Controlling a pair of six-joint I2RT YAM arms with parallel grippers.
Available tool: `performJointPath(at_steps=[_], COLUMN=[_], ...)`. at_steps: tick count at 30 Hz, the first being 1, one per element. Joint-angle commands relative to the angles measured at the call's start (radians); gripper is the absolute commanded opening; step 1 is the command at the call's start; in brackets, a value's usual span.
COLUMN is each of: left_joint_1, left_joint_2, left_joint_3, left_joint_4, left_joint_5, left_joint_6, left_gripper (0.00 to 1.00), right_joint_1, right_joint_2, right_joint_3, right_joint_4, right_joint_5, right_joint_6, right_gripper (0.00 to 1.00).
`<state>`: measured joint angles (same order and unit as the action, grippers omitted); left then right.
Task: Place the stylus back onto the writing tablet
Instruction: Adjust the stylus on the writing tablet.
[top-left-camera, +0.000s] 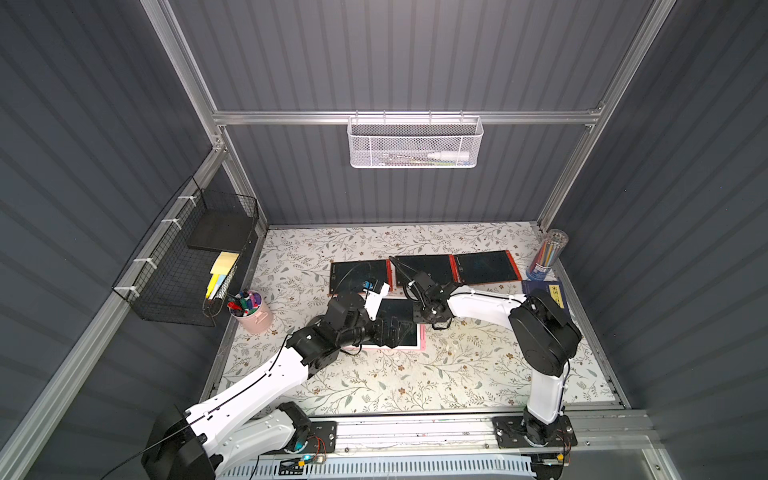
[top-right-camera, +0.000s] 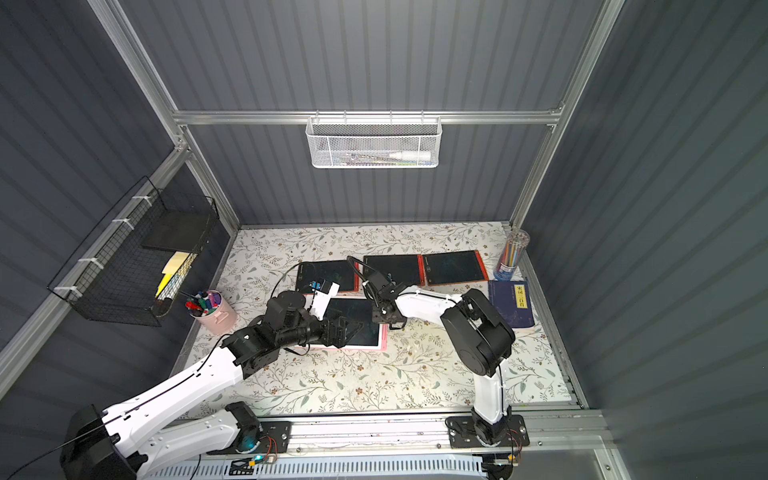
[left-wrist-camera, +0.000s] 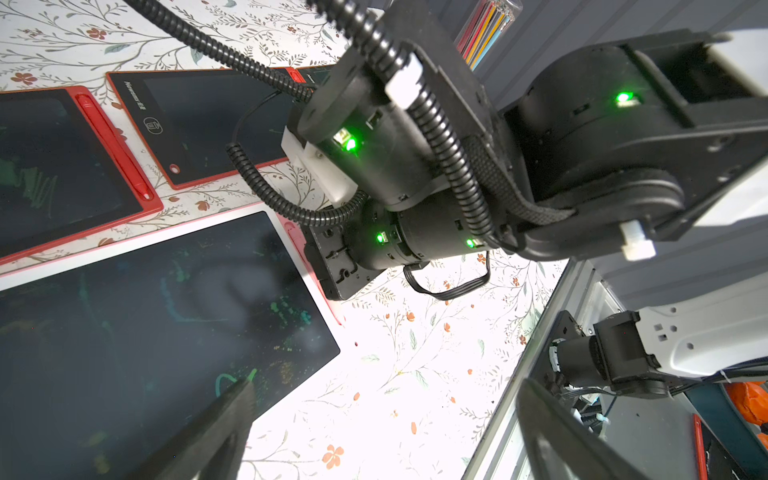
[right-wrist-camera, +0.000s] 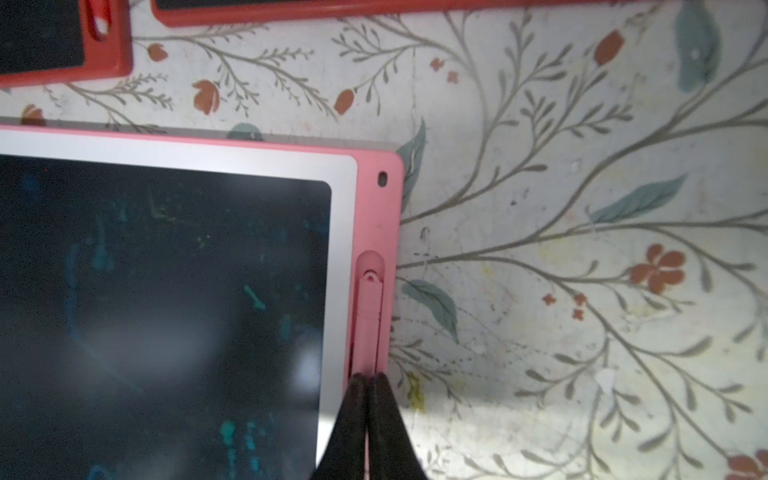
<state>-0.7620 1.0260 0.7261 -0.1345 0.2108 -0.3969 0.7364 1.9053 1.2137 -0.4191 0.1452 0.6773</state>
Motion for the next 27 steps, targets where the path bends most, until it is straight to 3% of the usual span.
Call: performJointPath(at_steps=[1, 10, 20, 24, 27], left_joint_1=[0.006, 0.006, 0.007, 0.007, 0.006], left_joint_2=[0.005, -0.011, 0.039, 0.043, 0.043], left_joint_3=[-0.010, 0.000, 0.037, 0.039, 0.026], left_joint_4=[0.010, -0.006, 0.007, 0.016, 0.028], left_joint_5=[0.013, 0.070, 0.098, 0.073, 0.078], left_joint_6=[0.010, 0.039, 0.048, 0.081, 0.087], left_gripper=[0.99, 0.99, 0.99, 0.99, 0.98], right_joint_1=[0.000, -0.003, -0.018, -0.019, 0.007], right_joint_2=[-0.032, -0.154, -0.419, -0.406, -0.366], right_joint_3=[-0.023, -0.112, -0.309, -0.308, -0.285], right_joint_4=[-0.029, -0.025, 0.026, 0.044, 0.049], right_joint_5=[0.020, 0.003, -0.052, -0.147, -0.144], right_joint_6=[0.014, 0.018, -0.005, -0.008, 0.019], right_gripper=[0.08, 0.09, 0.12, 0.13, 0.16])
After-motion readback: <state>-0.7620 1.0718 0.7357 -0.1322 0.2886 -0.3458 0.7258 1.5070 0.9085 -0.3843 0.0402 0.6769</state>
